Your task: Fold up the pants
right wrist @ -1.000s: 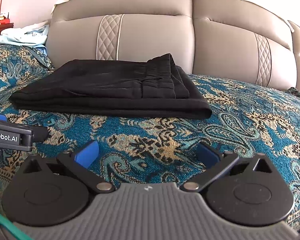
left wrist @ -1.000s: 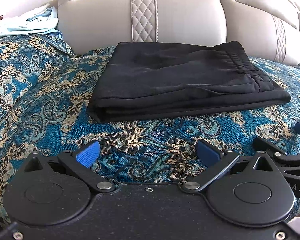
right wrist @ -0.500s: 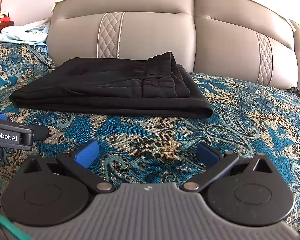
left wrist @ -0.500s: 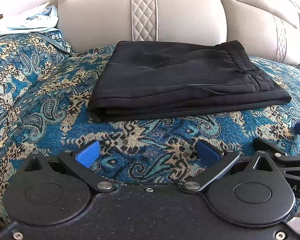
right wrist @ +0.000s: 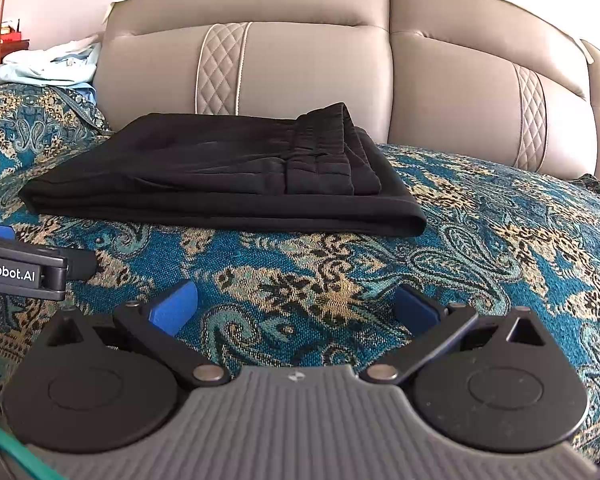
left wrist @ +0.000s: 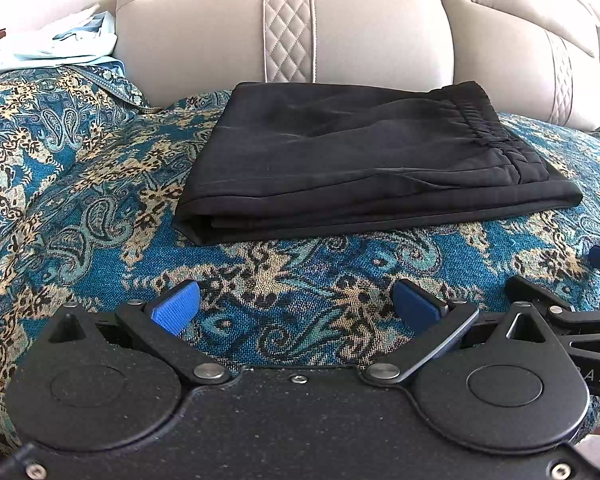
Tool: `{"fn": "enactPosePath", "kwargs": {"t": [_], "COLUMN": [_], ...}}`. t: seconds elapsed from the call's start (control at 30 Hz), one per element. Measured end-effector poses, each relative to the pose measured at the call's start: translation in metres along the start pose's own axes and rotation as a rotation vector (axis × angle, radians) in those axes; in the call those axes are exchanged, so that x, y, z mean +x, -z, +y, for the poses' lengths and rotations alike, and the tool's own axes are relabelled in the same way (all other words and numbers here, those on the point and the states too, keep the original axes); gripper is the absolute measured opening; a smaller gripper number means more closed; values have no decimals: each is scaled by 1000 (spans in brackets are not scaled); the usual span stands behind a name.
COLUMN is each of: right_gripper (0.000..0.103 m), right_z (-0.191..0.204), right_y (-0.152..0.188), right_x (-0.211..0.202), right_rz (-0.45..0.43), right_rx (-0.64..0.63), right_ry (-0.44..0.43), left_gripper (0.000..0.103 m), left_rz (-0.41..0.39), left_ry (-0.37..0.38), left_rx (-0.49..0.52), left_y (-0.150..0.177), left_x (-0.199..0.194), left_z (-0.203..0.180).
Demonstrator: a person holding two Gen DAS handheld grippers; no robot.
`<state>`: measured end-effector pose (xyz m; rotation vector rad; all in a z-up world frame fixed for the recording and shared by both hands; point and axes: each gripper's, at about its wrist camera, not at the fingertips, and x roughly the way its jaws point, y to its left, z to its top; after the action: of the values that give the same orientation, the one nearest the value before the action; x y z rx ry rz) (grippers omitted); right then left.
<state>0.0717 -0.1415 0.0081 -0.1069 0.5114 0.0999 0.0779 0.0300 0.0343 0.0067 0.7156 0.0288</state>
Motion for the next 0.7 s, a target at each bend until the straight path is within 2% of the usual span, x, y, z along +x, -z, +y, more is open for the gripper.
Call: {"fn": "enactPosePath", "kwargs": {"t": [0.7], "right_gripper": [103], "right_z": [-1], "right_y": [1], "right_x": [-1], "right_rz": [3], "right_rx": [-4], "right_ry": [-6], "left_gripper": [103], "left_rz": [-1], "left_ry": [-1], "left_rx": [0], "left_y": [0], "left_x": [0], "left_z": [0]}}
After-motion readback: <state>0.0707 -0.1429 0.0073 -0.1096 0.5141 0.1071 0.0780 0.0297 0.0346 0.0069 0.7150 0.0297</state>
